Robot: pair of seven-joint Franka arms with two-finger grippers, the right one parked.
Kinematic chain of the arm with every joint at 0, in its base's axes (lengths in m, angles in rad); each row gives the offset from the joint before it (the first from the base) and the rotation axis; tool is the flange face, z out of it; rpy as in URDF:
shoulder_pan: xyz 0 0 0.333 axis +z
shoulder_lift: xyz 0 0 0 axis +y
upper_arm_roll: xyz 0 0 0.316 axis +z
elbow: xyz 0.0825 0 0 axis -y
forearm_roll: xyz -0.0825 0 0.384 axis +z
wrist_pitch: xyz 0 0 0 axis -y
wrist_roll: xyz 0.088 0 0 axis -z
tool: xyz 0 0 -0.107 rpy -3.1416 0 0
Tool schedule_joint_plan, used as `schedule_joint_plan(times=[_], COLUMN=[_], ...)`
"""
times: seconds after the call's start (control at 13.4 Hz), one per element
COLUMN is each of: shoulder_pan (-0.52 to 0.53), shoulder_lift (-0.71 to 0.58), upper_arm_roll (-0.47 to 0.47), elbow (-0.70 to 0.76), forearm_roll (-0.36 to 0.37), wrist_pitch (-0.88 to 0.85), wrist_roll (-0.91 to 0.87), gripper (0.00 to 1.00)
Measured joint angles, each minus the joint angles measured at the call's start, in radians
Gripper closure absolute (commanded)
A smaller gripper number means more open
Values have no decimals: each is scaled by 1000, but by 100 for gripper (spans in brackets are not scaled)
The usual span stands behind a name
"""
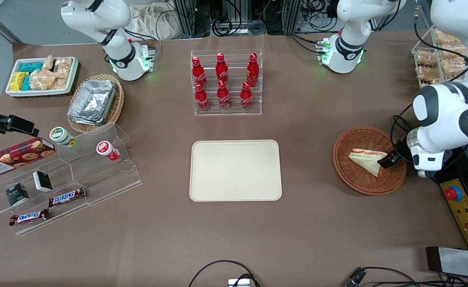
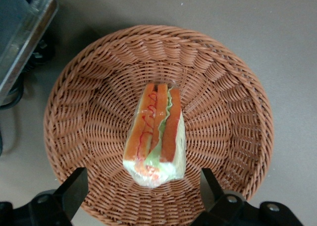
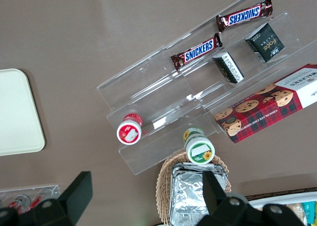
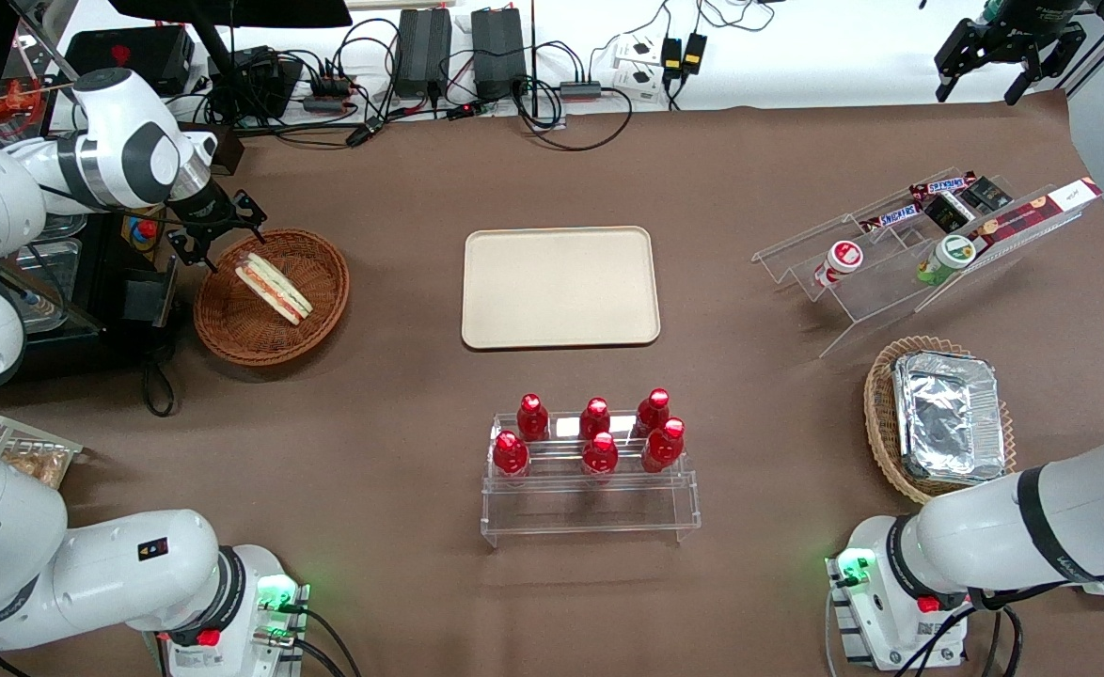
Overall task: Place sandwich from basket to tray
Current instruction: 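Lower the left gripper over the wrapped sandwich in the basket and close, then lift the sandwich with the left gripper and carry it toward the beige tray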
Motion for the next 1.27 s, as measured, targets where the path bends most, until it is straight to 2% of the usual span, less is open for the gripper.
schedule_joint_plan(times=[0.45, 0.52, 0.6, 0.75, 1.04, 1.27], shoulder_pan=[-1, -1, -1, -2, -5, -23], shoulder_lift=[71, 85, 100, 128, 140, 137], upper_arm_roll=[0, 0, 0, 0, -7, -13], elbow=[-1, -1, -1, -1, 19, 158], forearm_roll=[0, 0, 0, 0, 52, 59], wrist_pitch=[55, 66, 79, 90, 73, -118], wrist_roll=[0, 0, 0, 0, -1, -1], gripper=[2, 16, 55, 100, 100, 100])
